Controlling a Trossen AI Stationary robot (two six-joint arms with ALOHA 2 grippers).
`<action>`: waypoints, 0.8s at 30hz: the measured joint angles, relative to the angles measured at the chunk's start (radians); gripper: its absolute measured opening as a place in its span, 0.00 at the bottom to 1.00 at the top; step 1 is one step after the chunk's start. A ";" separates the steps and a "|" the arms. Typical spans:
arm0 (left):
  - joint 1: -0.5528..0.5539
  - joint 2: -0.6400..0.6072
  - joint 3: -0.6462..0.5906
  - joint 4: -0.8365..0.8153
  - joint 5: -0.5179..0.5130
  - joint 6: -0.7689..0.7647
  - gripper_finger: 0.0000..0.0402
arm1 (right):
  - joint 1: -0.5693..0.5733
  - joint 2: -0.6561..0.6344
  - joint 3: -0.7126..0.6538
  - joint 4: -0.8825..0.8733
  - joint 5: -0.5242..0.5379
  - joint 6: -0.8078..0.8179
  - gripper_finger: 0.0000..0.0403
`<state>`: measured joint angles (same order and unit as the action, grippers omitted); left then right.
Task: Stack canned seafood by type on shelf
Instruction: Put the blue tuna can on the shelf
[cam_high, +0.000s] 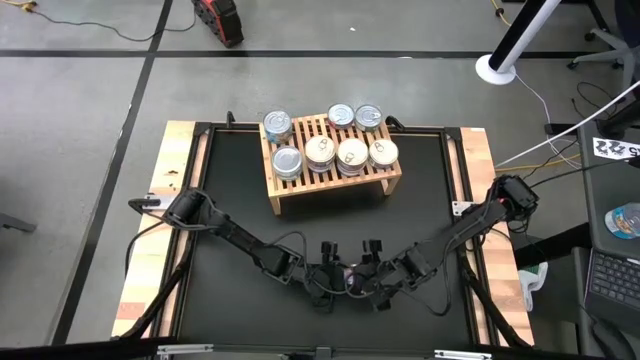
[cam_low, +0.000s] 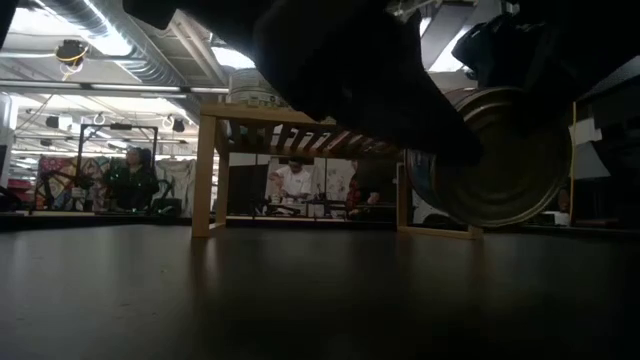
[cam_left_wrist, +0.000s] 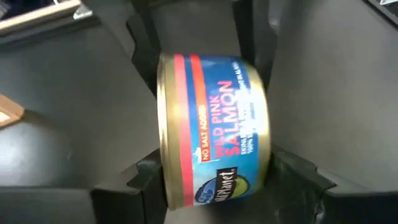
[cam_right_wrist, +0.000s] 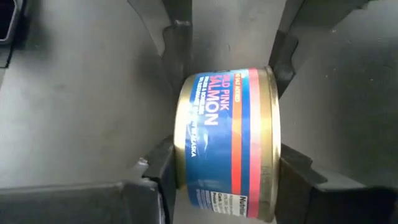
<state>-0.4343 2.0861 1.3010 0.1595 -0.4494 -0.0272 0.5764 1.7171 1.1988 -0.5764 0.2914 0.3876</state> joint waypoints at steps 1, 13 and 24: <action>-0.002 -0.002 0.000 0.002 -0.002 0.007 0.55 | 0.000 -0.005 0.000 -0.005 0.001 0.000 0.42; -0.009 -0.113 0.001 -0.140 -0.024 0.081 0.64 | 0.000 -0.073 0.000 -0.075 0.017 0.005 0.44; -0.019 -0.306 0.001 -0.516 -0.031 0.104 0.57 | -0.002 -0.078 0.216 -0.530 0.252 -0.022 0.44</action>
<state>-0.4538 1.7800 1.3022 -0.3564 -0.4801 0.0766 0.5747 1.6386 1.4144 -1.1059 0.5433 0.3651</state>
